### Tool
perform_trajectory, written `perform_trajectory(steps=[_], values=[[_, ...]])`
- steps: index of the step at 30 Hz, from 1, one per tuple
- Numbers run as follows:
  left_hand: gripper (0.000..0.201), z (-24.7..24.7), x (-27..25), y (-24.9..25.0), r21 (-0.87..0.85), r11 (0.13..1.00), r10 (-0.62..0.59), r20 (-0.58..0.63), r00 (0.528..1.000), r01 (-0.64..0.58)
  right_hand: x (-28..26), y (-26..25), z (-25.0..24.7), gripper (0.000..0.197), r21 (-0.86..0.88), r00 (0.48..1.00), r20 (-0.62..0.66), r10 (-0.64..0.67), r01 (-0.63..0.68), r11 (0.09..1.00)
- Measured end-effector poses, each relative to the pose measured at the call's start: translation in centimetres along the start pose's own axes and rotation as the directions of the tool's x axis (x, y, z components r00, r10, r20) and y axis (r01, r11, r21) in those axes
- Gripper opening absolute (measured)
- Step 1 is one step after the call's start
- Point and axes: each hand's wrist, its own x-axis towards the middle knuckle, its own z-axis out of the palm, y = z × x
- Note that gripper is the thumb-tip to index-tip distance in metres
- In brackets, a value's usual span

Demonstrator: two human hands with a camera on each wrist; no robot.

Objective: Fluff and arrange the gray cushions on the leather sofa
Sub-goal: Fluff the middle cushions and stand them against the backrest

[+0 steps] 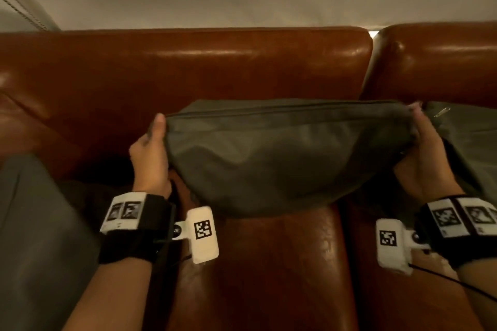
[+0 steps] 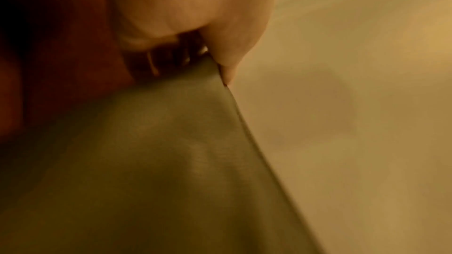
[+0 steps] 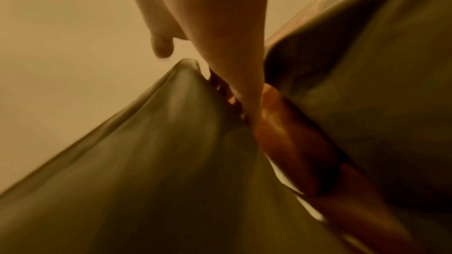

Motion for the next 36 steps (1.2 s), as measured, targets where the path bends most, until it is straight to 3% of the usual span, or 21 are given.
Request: perform_trajectory(steps=[2,5,7,9,10,13,14,16,18,23,26,29,31,33,35,36], values=[[0.018,0.0,-0.6,0.1,0.001,0.999,0.046,0.036,0.998,-0.046,0.0,-0.7,0.3,0.062,-0.033,0.996,-0.067,0.052,-0.055,0.998],[0.018,-1.5,-0.3,0.6,-0.173,0.984,0.05,0.01,0.999,-0.047,-0.1,-1.7,0.3,0.033,-0.103,0.991,-0.132,-0.027,0.013,0.995],[0.035,-2.6,0.7,1.0,-0.236,0.972,0.019,0.06,0.998,-0.004,-0.6,-1.3,0.7,0.022,-0.163,0.992,-0.103,-0.069,0.051,0.985],[0.07,-2.7,0.9,1.4,-0.182,0.98,-0.051,0.152,0.987,0.078,-1.1,-0.5,1.3,0.02,-0.208,0.997,-0.065,-0.039,0.024,0.978],[0.074,-2.7,0.9,1.5,-0.133,0.988,-0.055,0.152,0.987,0.076,-1.4,-0.3,1.4,0.02,-0.214,0.998,-0.056,-0.022,0.009,0.977],[0.022,-3.1,1.1,2.0,-0.069,0.989,0.133,0.006,0.991,-0.132,-2.0,-1.5,1.5,0.021,-0.273,0.993,-0.043,-0.111,0.095,0.957],[0.014,-3.3,0.8,2.3,-0.044,0.985,0.168,-0.017,0.986,-0.169,-2.3,-2.0,1.4,0.019,-0.298,0.987,-0.036,-0.154,0.137,0.945],[0.017,-4.1,0.8,2.0,0.052,0.98,0.192,0.012,0.981,-0.192,-2.9,-2.6,0.8,0.017,-0.408,0.979,-0.02,-0.202,0.177,0.896],[0.017,-4.7,0.5,1.3,0.095,0.979,0.177,0.026,0.984,-0.179,-3.3,-2.8,0.2,0.031,-0.5,0.972,-0.035,-0.23,0.183,0.847],[0.023,-5.2,-1.0,2.1,0.102,0.974,0.203,0.023,0.979,-0.204,-4.4,-4.1,-1.1,0.066,-0.489,0.969,-0.05,-0.243,0.188,0.852],[0.031,-4.3,-0.2,2.9,0.102,0.982,0.154,0.047,0.987,-0.158,-3.8,-4.3,-0.2,0.054,-0.439,0.98,-0.107,-0.168,0.105,0.892],[0.05,-2.7,0.7,2.6,0.225,0.974,-0.064,0.172,0.983,0.024,-2.6,-3.1,1.0,0.05,-0.377,0.997,-0.068,0.032,-0.055,0.925],[0.04,-2.1,1.2,2.9,0.244,0.97,-0.026,0.186,0.982,-0.021,-2.1,-3.0,1.1,0.045,-0.353,0.997,-0.061,0.048,-0.066,0.933],[0.026,-2.2,1.4,3.4,0.179,0.976,0.103,0.142,0.985,-0.127,-1.7,-3.3,0.3,0.022,-0.332,0.999,-0.053,-0.01,-0.008,0.943],[0.02,-2.9,1.5,2.7,0.128,0.987,0.085,0.129,0.988,-0.102,-1.2,-2.8,-1.0,0.023,-0.352,0.999,-0.041,-0.023,0.007,0.936],[0.019,-3.3,1.4,1.8,0.167,0.983,0.053,0.129,0.99,-0.074,-1.1,-2.0,-1.5,0.028,-0.447,0.997,-0.058,-0.054,0.022,0.894]])
